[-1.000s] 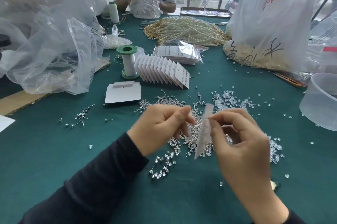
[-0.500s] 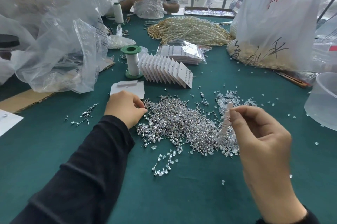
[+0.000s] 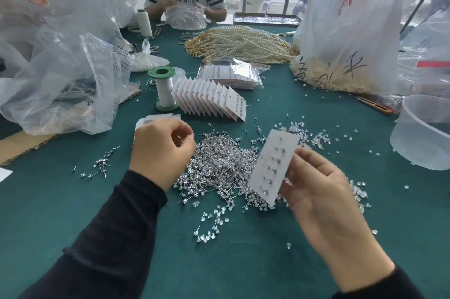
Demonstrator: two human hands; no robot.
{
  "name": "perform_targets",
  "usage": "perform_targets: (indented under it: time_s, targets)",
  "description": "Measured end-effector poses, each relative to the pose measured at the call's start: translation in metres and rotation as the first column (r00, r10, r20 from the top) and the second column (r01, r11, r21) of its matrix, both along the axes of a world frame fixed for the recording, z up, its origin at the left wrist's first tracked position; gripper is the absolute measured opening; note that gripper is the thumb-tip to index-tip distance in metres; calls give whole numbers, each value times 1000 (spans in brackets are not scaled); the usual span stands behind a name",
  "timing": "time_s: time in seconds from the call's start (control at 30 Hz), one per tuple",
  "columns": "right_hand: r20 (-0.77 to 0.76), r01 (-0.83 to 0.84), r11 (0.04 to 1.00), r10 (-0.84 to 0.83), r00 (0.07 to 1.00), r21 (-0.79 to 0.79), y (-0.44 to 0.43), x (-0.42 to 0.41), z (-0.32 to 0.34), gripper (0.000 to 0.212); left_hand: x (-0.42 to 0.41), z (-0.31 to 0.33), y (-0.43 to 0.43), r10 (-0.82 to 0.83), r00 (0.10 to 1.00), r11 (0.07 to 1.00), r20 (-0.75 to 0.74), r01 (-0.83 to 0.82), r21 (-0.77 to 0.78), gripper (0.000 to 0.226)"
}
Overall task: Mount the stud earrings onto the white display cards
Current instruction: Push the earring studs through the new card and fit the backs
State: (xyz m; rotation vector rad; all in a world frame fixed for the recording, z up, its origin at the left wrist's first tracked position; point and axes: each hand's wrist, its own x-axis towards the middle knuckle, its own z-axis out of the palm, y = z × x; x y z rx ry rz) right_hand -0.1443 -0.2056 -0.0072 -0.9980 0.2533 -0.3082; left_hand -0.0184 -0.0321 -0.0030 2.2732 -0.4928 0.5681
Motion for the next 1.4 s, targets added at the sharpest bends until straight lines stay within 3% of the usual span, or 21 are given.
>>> perform_targets:
  time_s: [0.07,0.17,0.27,0.43,0.83,1.4]
  targets:
    - [-44,-91,988,97,994,124,1,1,2,21,-12,5,-7,-189,982,972,-17,185,-147,13]
    - [-62,-182,957,201,978,225,6,1,3,20,-29,8,-16,-471,882,831,-27,433,-349,8]
    - [-50,-264,934,283,958,241,12,0,2,17,-38,6,-22,-570,820,763,62,555,-332,6]
    - [38,-353,897,357,934,265,19,2,-1,27,-45,2,-28,-488,856,822,170,516,-238,3]
    - [21,-365,897,372,928,249,16,4,-4,30,-44,2,-27,-441,855,862,273,488,-136,4]
    - [-39,-336,900,360,932,279,16,4,-5,28,-43,-4,-30,-468,841,866,273,498,-51,5]
